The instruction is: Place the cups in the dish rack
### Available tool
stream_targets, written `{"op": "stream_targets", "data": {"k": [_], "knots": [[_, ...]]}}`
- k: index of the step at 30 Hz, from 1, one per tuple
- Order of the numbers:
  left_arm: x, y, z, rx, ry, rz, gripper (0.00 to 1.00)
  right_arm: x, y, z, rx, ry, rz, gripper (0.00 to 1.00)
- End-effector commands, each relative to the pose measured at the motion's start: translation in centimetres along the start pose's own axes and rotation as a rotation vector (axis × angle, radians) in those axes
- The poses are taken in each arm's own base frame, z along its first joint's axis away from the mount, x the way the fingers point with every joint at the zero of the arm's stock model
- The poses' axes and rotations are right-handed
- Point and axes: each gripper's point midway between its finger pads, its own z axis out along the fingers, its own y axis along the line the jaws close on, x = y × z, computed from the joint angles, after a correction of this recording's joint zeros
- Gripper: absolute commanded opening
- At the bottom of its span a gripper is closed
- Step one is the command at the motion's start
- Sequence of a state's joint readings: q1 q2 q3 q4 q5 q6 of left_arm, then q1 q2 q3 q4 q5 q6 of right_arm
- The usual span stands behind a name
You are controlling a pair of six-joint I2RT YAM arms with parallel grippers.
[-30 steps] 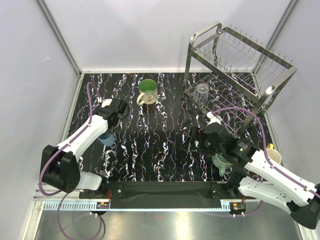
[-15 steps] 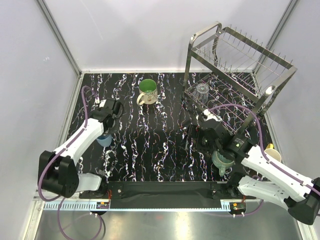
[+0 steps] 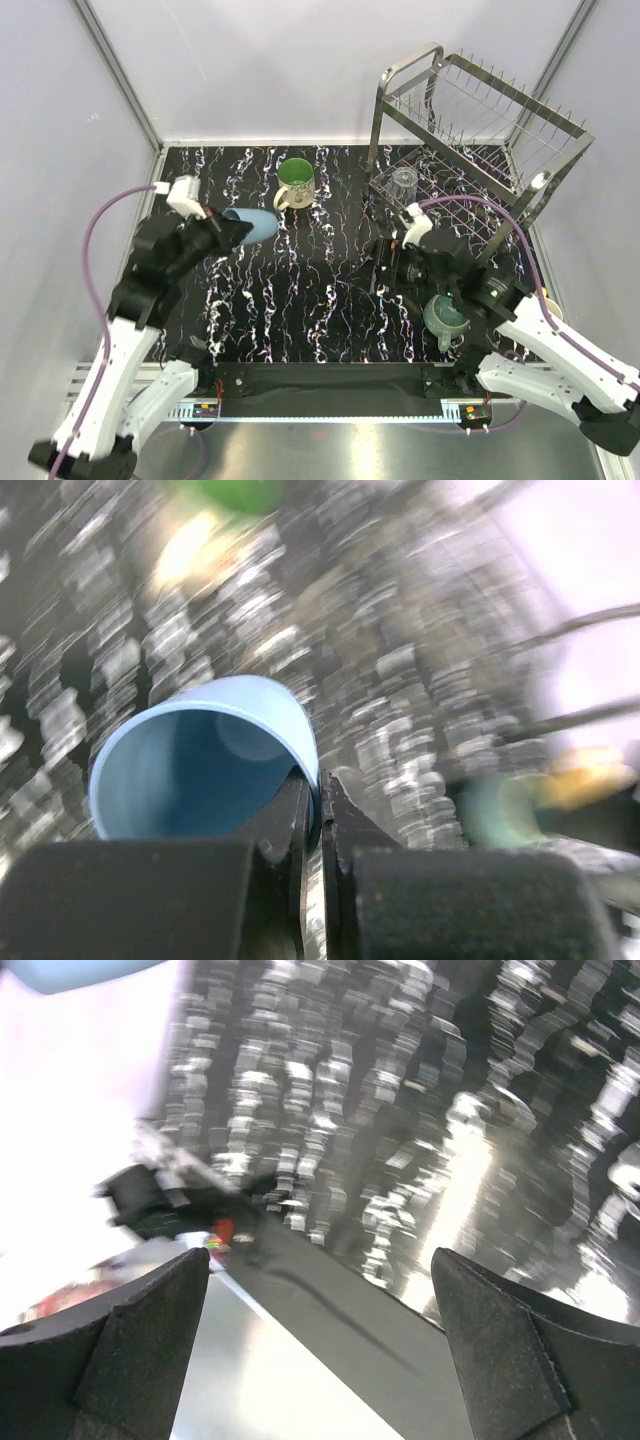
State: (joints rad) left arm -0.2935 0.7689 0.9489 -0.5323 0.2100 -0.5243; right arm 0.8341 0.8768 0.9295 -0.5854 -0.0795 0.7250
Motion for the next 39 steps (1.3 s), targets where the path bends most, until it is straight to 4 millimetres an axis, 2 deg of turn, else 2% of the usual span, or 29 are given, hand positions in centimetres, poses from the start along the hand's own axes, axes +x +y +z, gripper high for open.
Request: {"op": "stream_targets", "data": {"k": [1, 3, 4, 5, 6, 7, 8, 9, 10, 11, 12, 14, 15, 19, 23, 25, 29, 33, 35, 39], "knots": [[-3.3, -7.8, -3.6, 0.424, -0.202, -0.014, 0.00, -3.4, 6.8, -3.1, -0.296, -0.124, -0.085, 1.00], [-3.8, -9.2, -4.7, 0.549, -0.291, -0.036, 0.00, -3.8, 8.2, -3.8, -0.360, -0.138, -0.039, 1.00], [-4.1, -10.1, -5.8, 0.607, -0.315, -0.087, 0.00, -4.8, 9.6, -4.4, -0.420, -0.178, -0.025, 1.00], [-4.1, -10.3, -5.9, 0.640, -0.331, -0.107, 0.00, -4.8, 10.0, -4.4, -0.454, -0.180, 0.003, 1.00], [-5.1, -11.4, -7.2, 0.725, -0.393, -0.124, 0.00, -5.2, 10.7, -4.6, -0.490, -0.183, 0.057, 1.00], [-4.0, -10.6, -6.4, 0.738, -0.390, -0.157, 0.00, -6.3, 12.1, -5.3, -0.564, -0.231, 0.069, 1.00], [-4.1, -10.6, -6.7, 0.770, -0.420, -0.179, 0.00, -6.5, 12.5, -5.2, -0.587, -0.237, 0.093, 1.00], [-5.0, -11.5, -8.5, 0.855, -0.501, -0.167, 0.00, -6.7, 12.6, -4.9, -0.613, -0.249, 0.142, 1.00], [-4.1, -10.7, -7.8, 0.868, -0.488, -0.237, 0.00, -7.6, 13.4, -5.3, -0.661, -0.288, 0.154, 0.99], [-4.3, -10.5, -8.0, 0.887, -0.513, -0.264, 0.00, -7.7, 13.4, -4.6, -0.658, -0.286, 0.171, 1.00], [-4.7, -11.0, -9.3, 0.947, -0.559, -0.258, 0.00, -7.9, 13.5, -4.3, -0.663, -0.291, 0.168, 1.00], [-4.4, -10.7, -9.3, 0.977, -0.562, -0.313, 0.00, -8.1, 13.6, -2.9, -0.644, -0.287, 0.152, 1.00], [-4.6, -11.1, -10.4, 1.032, -0.584, -0.322, 0.00, -8.4, 13.7, -2.6, -0.641, -0.292, 0.133, 1.00], [-4.3, -11.7, -12.5, 1.151, -0.618, -0.357, 0.00, -8.7, 14.0, -1.0, -0.651, -0.300, 0.108, 1.00], [-3.9, -11.6, -12.6, 1.173, -0.621, -0.421, 0.00, -8.8, 14.3, 0.4, -0.667, -0.300, 0.096, 1.00], [-3.3, -11.3, -12.2, 1.160, -0.615, -0.450, 0.00, -9.0, 15.1, 0.1, -0.698, -0.315, 0.072, 1.00], [-3.2, -10.5, -11.1, 1.110, -0.624, -0.527, 0.00, -9.2, 16.3, -0.4, -0.727, -0.321, 0.017, 1.00], [-3.3, -10.1, -10.2, 1.067, -0.619, -0.583, 0.00, -9.4, 16.8, -0.2, -0.718, -0.318, -0.031, 1.00], [-3.4, -10.0, -10.1, 1.056, -0.633, -0.600, 0.00, -9.1, 16.9, 0.1, -0.719, -0.297, -0.046, 1.00], [-3.3, -10.3, -10.0, 1.069, -0.608, -0.626, 0.00, -9.7, 17.2, 0.2, -0.713, -0.328, -0.073, 0.99]]}}
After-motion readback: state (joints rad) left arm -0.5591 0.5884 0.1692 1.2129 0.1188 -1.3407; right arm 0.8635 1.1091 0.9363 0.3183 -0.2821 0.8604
